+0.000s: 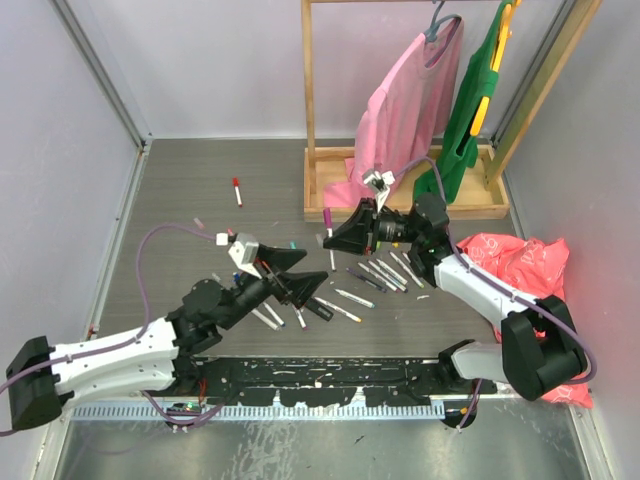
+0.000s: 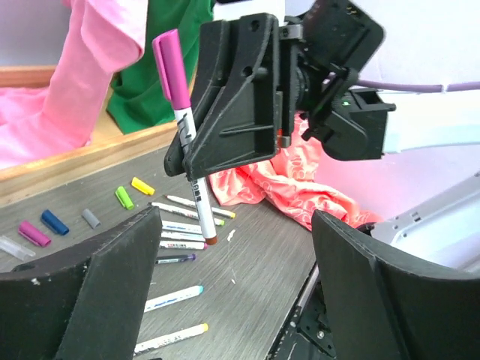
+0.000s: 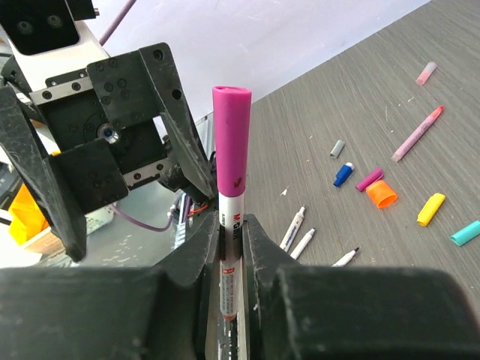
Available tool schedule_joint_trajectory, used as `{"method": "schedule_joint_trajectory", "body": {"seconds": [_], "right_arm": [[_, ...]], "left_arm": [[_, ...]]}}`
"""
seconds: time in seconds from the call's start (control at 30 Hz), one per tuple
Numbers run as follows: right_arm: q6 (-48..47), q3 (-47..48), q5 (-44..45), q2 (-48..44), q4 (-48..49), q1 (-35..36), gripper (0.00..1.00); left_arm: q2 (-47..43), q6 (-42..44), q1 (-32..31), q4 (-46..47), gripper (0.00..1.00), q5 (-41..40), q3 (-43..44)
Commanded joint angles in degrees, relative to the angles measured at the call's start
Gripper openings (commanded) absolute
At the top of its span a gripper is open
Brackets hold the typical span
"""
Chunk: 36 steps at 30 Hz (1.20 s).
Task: Open the pen caps
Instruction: Pick up the pen from the center of the board, then open the pen cap from the pen.
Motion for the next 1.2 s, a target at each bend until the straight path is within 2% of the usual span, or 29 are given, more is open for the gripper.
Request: {"method": "schedule_joint_trajectory", "body": {"seconds": [0.0, 0.07, 0.27, 0.47, 0.57, 0.67, 0.87, 1.03, 1.17], "right_arm": [[-1.6, 4.09, -2.84, -0.53, -3.11, -0.23, 0.01], [-2.05, 5.22, -5.25, -0.13, -4.54, -0.15, 0.01], [-2.44, 6.22, -10.01, 0.2, -5.0, 0.21, 0.01], [-2.91, 6.71, -11.74, 0.59, -5.33, 0.86, 0.01], [-3.23, 6.93, -12.31, 0.78, -5.64, 1.34, 0.01], [-3.77, 7.14, -12.44, 1.02, -6.48, 1.61, 0.01], [-3.79, 7.4, -12.54, 1.33, -6.93, 1.89, 0.01], [-3.51, 7.49, -12.37, 1.82, -6.98, 2.18, 0.01], [-3.62, 7.45, -12.34, 1.88, -7.02, 2.37, 0.01]], "left_arm": [[-6.74, 4.86, 1.16, 2.82, 0.88, 5.63, -2.75], [-8.64, 4.28, 2.87, 2.18, 0.98, 10.53, -2.29], [-6.46, -3.36, 11.99, 3.55, 0.98, 21.02, 1.41], [4.1, -20.99, 24.38, 16.57, 0.98, 35.99, 5.02], [9.86, -25.66, 25.87, 25.12, 0.98, 39.5, 6.42], [14.19, -28.11, 25.91, 28.69, 1.0, 40.81, 8.39], [16.84, -29.56, 25.93, 31.57, 0.86, 40.93, 8.51], [18.09, -30.5, 25.92, 31.54, 0.64, 41.72, 9.03], [19.36, -31.17, 25.94, 31.55, 0.59, 42.56, 9.84]]}}
